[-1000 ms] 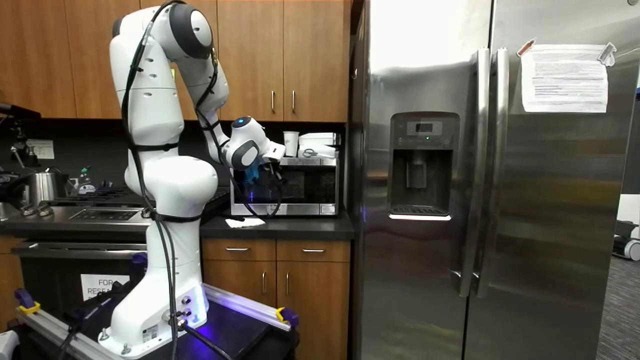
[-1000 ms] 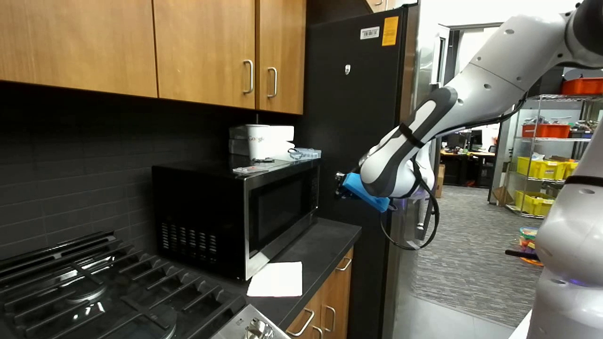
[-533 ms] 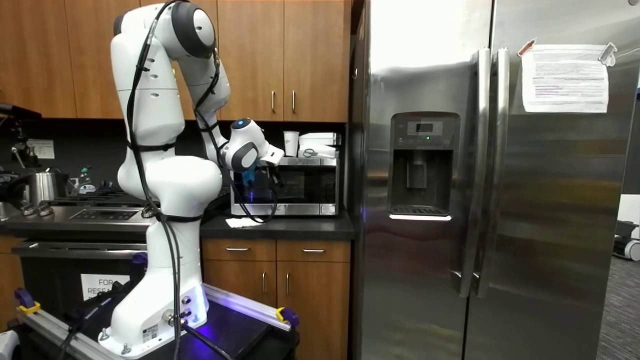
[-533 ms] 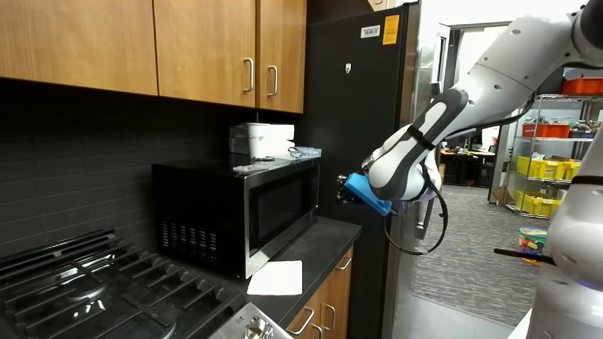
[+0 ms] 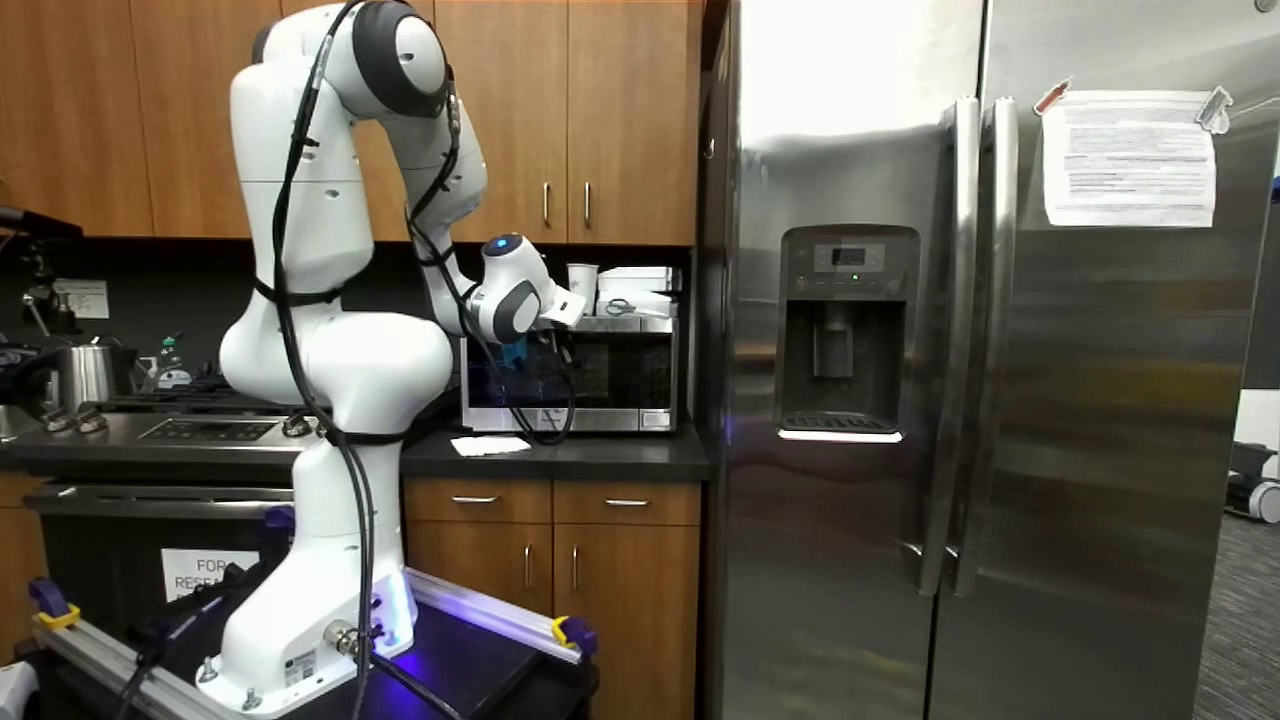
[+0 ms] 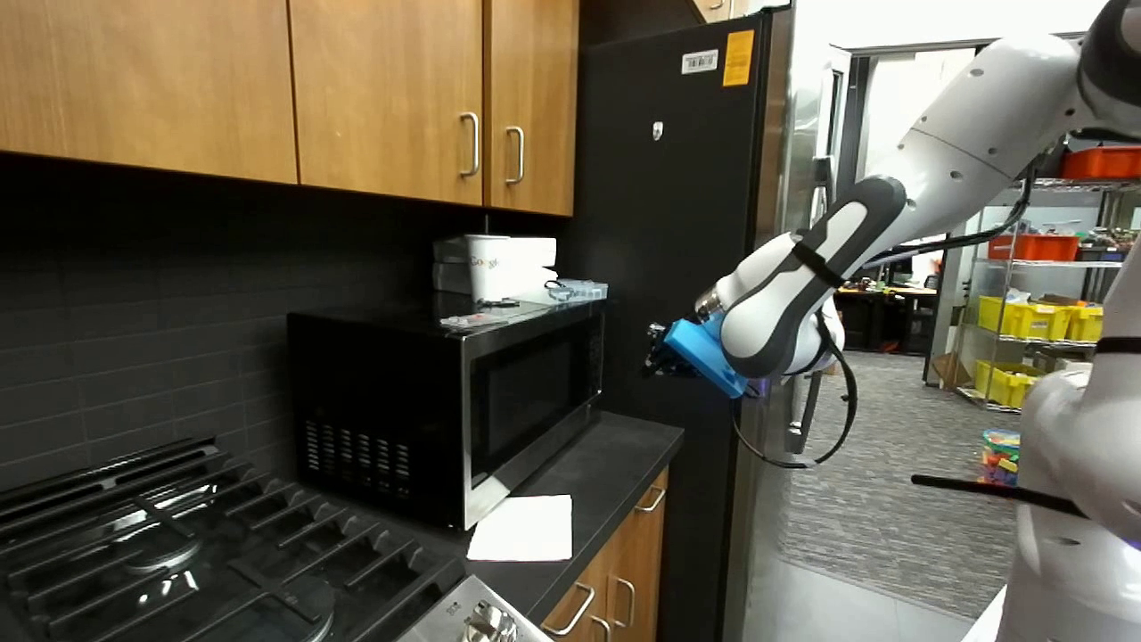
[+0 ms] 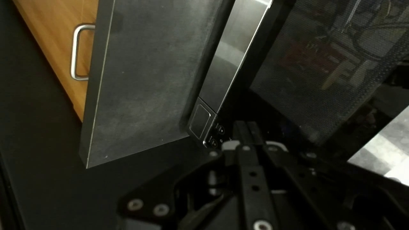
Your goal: Press a button on the right side of the microwave
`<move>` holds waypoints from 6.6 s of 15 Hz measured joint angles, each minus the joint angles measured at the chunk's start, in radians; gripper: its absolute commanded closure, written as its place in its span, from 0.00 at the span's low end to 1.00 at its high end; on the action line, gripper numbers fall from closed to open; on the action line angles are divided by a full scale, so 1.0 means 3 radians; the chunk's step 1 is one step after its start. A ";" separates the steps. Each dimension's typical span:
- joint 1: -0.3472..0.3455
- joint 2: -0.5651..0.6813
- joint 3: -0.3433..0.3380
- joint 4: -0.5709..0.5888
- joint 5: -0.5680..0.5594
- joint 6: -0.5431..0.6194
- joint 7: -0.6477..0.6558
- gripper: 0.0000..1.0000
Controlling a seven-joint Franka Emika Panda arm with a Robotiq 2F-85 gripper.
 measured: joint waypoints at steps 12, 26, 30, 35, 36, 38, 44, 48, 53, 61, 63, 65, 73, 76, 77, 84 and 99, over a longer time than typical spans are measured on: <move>0.1570 -0.0610 -0.2684 0.0003 -0.1592 0.0063 0.0234 1.00; 0.3503 -0.1675 -0.4418 0.0607 -0.0633 0.0051 -0.1718 1.00; 0.3736 -0.1865 -0.4467 0.0762 -0.0437 0.0051 -0.2036 1.00; 0.3978 -0.2031 -0.4540 0.0947 -0.0358 0.0051 -0.2185 1.00; 0.4024 -0.2055 -0.4554 0.0988 -0.0352 0.0051 -0.2203 1.00; 0.4116 -0.2097 -0.4589 0.1067 -0.0350 0.0051 -0.2225 1.00; 0.4464 -0.2148 -0.4782 0.1303 -0.0190 0.0051 -0.2249 1.00; 0.4712 -0.2148 -0.4926 0.1445 -0.0050 0.0051 -0.2268 1.00; 0.4920 -0.2110 -0.5056 0.1608 0.0165 0.0052 -0.2290 1.00; 0.4959 -0.1976 -0.5174 0.1684 0.0263 0.0052 -0.2291 1.00; 0.4965 -0.1967 -0.5192 0.1684 0.0263 0.0052 -0.2291 1.00; 0.4980 -0.1965 -0.5212 0.1684 0.0263 0.0052 -0.2291 1.00; 0.5047 -0.1962 -0.5254 0.1694 0.0263 0.0052 -0.2291 1.00; 0.5067 -0.1962 -0.5268 0.1718 0.0263 0.0052 -0.2291 1.00; 0.5079 -0.1960 -0.5281 0.1736 0.0263 0.0052 -0.2291 1.00; 0.5237 -0.1945 -0.5394 0.1891 0.0264 0.0052 -0.2291 1.00; 0.5862 -0.1777 -0.5915 0.2230 0.0584 0.0048 -0.2291 1.00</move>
